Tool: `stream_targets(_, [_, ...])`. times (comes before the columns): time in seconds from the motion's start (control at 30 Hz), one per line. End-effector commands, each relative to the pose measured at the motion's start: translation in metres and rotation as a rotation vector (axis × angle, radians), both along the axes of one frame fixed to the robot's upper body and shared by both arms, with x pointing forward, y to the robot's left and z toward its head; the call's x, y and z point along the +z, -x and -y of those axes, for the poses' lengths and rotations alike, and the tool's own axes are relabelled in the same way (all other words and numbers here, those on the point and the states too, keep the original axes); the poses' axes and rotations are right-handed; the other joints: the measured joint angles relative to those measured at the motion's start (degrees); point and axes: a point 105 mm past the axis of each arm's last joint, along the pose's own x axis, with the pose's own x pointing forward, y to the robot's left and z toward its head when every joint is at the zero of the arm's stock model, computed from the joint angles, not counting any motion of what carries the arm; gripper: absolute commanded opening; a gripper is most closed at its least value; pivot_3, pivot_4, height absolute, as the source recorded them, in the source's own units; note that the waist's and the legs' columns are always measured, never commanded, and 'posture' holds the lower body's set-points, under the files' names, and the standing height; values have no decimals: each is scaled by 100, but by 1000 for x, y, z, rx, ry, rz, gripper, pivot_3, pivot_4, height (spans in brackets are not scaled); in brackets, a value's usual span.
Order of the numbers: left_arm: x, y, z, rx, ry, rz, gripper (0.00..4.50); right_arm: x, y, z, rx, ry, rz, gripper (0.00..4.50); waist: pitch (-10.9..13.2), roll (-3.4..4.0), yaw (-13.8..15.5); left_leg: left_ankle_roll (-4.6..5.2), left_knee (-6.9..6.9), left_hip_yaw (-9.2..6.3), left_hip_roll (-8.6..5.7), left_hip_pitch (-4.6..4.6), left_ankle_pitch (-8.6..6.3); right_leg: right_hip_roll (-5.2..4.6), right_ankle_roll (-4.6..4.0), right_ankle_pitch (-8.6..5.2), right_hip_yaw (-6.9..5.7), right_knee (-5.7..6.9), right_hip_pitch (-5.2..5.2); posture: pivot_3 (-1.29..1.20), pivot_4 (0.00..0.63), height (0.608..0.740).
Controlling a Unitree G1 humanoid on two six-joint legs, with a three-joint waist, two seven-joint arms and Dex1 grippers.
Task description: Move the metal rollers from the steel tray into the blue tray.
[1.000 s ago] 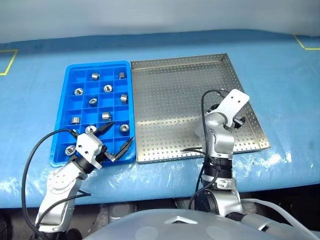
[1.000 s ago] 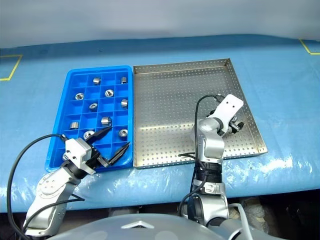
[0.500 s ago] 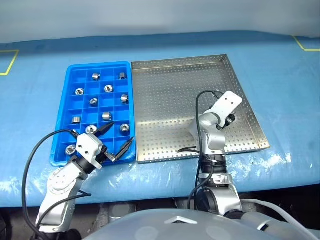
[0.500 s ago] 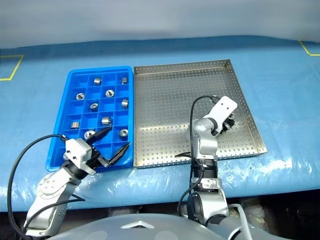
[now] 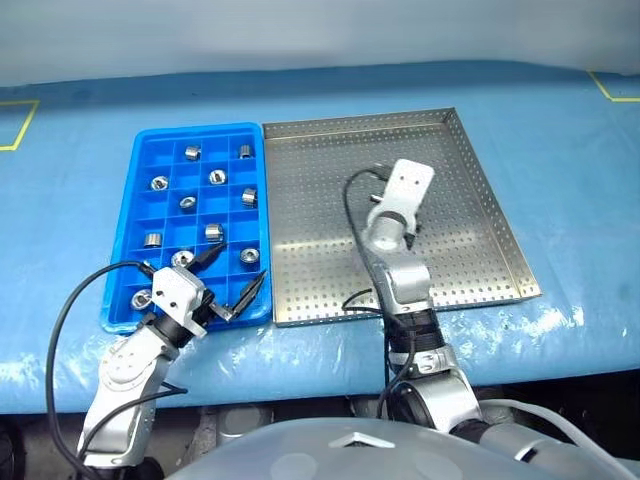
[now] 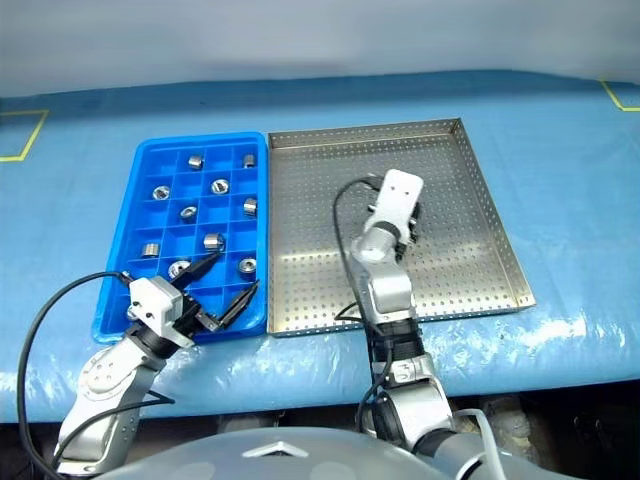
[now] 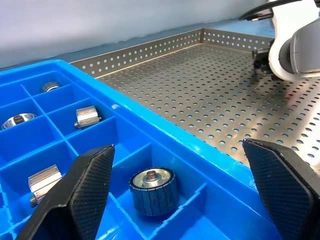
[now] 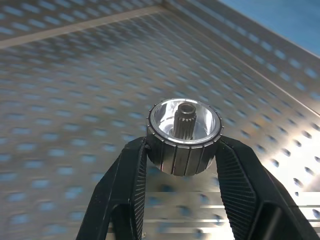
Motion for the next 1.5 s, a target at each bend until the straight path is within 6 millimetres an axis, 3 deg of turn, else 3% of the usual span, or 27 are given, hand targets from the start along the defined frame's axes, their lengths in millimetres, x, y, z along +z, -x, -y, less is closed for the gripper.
stream_targets(0.03, [7,3,-11,73,-5,35,4500,39,-2,-44,362,14,118,1677,0,-1,32,0,0,0,-1,0,0,-1,0,0,0,-2,1,76,150,740])
stream_targets(0.23, [13,20,-27,197,-29,64,4500,83,19,-104,898,-165,288,1677,2,-5,90,4,-4,0,0,-2,-2,-3,0,0,-3,-9,2,122,150,740])
stream_targets(0.33, [15,29,-32,222,-48,56,4500,82,39,-133,1181,-167,270,1677,6,-9,134,5,-6,-1,1,-3,-3,-2,0,-1,-6,-10,2,163,150,740])
stream_targets(0.43, [16,41,-41,267,-77,40,4500,67,63,-159,1449,-96,220,1677,8,-14,216,5,-5,-2,1,-1,-3,-2,-1,-1,-7,-10,3,187,150,740])
stream_targets(0.6, [15,56,-39,304,-78,-1,4500,42,95,-182,1708,-84,103,1677,16,-29,375,4,-4,-3,0,-2,-3,-3,-4,-3,-11,-12,3,229,150,740])
stream_targets(0.73, [13,65,-31,312,-43,-36,4500,22,112,-188,1800,-34,44,1677,21,-47,475,3,-2,-4,0,-2,-3,-3,-4,-4,-12,-13,5,259,150,740])
stream_targets(0.9, [14,68,-24,300,-21,-58,4500,5,120,-180,1828,-17,-48,1677,24,-51,588,3,-3,-6,1,-2,-3,-2,-10,-8,-16,-14,4,270,150,740])
stream_targets(1.07, [18,62,-15,280,-12,-53,4500,-12,117,-173,1786,45,-97,1677,24,-54,625,3,-2,-5,1,-2,-2,-1,-12,-10,-15,-14,4,267,150,740])
stream_targets(1.2, [22,58,-6,250,-11,-53,4500,-14,116,-168,1775,74,-104,1677,23,-55,628,1,-1,-5,1,-1,-2,0,-12,-9,-15,-14,6,242,150,740])
stream_targets(1.4, [33,47,6,193,-6,-35,4500,-2,113,-158,1742,69,-68,3536,23,-55,640,-2,3,-7,-2,-1,0,-3,-11,-9,-18,-15,10,205,150,740])
stream_targets(1.5, [40,39,12,152,-12,-24,4500,15,108,-151,1688,0,-11,4447,24,-56,601,-3,3,-8,1,-1,1,0,-10,-8,-18,-14,9,178,150,740])
